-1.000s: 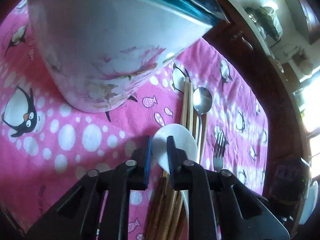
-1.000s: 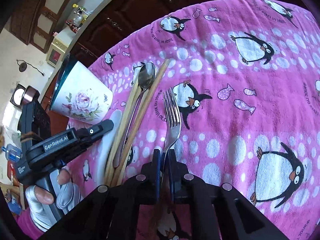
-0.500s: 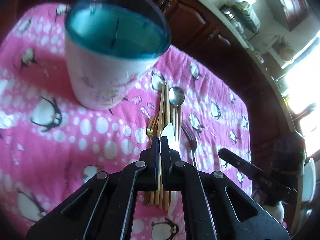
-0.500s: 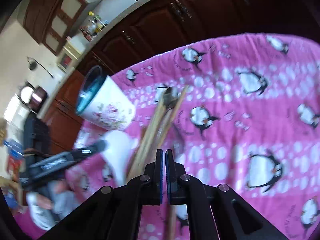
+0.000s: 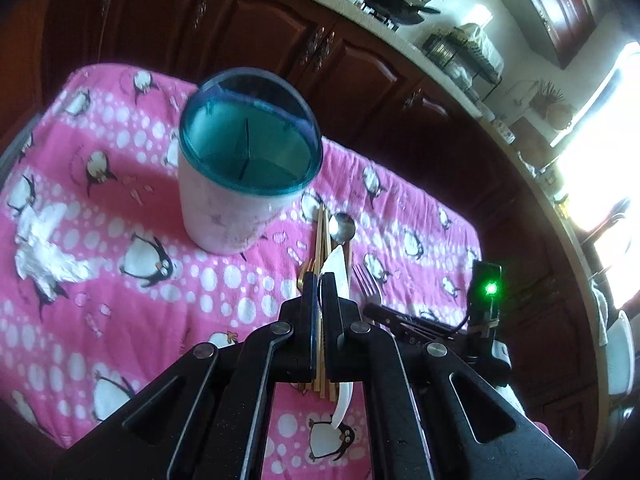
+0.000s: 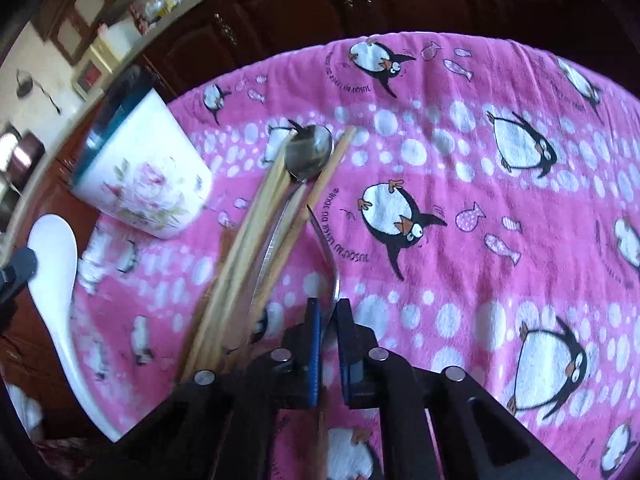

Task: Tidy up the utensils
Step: 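Lift the white spoon with the left tool while the right tool carries the fork over the cup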

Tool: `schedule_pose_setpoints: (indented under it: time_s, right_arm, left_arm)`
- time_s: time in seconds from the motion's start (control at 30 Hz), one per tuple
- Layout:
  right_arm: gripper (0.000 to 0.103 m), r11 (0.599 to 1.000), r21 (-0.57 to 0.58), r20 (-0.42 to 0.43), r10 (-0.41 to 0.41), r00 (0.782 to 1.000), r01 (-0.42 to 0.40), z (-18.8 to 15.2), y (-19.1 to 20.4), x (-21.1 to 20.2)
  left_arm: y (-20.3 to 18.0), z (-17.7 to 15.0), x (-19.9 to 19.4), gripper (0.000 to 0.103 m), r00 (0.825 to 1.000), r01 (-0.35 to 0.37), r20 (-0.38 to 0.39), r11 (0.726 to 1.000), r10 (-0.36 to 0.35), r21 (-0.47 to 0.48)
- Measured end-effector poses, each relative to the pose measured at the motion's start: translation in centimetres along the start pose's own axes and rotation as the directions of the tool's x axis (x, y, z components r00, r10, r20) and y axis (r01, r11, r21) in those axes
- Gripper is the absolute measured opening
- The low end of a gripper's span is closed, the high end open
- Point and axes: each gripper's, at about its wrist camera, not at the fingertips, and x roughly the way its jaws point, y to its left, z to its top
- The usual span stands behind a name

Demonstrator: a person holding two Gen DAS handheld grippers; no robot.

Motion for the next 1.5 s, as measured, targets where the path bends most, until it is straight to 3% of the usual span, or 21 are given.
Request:
schedule_pose_setpoints:
  time_s: [0.27, 0.5, 0.87, 0.97, 1.17, 1.5]
  right_arm:
    - [0.002, 0.989, -0.004, 0.151, 0.145, 0.978, -0.146, 0.3, 1.0, -7.9]
    - [0.002, 0.976, -0.05, 0.23, 0.219, 0.948, -0.213, 1.9, 3.4, -11.5]
    - [0.002, 0.929, -0.183, 0.341, 0.368, 0.865, -0.323, 9.6, 10.0, -17.0]
    - [0.002, 0.926, -0.207, 0.36, 0.373, 0.855, -0.316, 12.0, 11.8, -17.1]
    - [0.002, 0.935, -0.196, 0.361, 0.35, 0.865, -0.296, 15.9, 13.9, -13.5]
    - [0.002, 0.942, -0.172, 0.284, 0.326, 0.902, -0.287, 17.5, 14.7, -6.0]
  left_arm:
    - [0.0, 3.2, -4.4, 0.001, 0.994, 0.004, 0.105, 1.0, -0.007, 0.027]
    - [0.6, 6.9, -7.1, 0.001, 0.978, -0.034, 0.205, 0.999, 0.028, 0.029]
    - [2.1, 12.6, -6.9, 0.001, 0.932, -0.162, 0.33, 0.987, 0.149, 0.014]
    - [2.2, 13.5, -5.6, 0.001, 0.916, -0.212, 0.354, 0.977, 0.187, 0.033]
    - [2.3, 14.5, -3.0, 0.001, 0.883, -0.296, 0.402, 0.952, 0.241, 0.082]
    - [3.2, 12.6, 1.2, 0.001, 0.852, -0.384, 0.438, 0.911, 0.288, 0.148]
